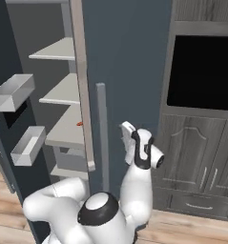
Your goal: Pick up the frozen chicken drumstick from the freezer, place it on any shelf in the fridge, and close the fridge and freezer doors when done.
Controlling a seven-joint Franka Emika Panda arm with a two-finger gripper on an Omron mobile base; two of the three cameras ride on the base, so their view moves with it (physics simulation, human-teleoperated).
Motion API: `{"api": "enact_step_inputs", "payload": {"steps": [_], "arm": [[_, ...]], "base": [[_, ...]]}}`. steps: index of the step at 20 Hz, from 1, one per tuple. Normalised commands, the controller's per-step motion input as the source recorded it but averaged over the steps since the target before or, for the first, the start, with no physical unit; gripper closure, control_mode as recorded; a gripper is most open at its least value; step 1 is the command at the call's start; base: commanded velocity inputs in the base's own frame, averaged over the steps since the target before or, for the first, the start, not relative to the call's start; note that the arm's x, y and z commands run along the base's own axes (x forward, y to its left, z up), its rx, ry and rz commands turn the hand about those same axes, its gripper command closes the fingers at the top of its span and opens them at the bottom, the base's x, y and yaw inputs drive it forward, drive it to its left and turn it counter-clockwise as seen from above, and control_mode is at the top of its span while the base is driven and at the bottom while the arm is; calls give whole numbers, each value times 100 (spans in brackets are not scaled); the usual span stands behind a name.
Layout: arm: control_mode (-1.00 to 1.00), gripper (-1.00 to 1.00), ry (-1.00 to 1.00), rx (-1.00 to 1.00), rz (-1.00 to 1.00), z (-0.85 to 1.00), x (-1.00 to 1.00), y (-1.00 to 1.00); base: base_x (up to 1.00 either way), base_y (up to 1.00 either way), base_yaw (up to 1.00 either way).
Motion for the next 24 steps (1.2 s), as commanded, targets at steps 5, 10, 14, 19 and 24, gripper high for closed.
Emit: {"api": "enact_step_inputs", "payload": {"steps": [5,10,14,19,24], "arm": [[-100,-100,1,-3,-29,3,56,51],[-100,-100,10,0,-18,19,41,0],[-100,-100,11,0,-20,6,60,0],[-100,-100,8,0,-16,0,51,-4],[-100,-100,0,0,-18,-11,53,0]], "base": [[0,0,0],[0,0,0],[0,0,0],[0,0,0],[0,0,0]]}}
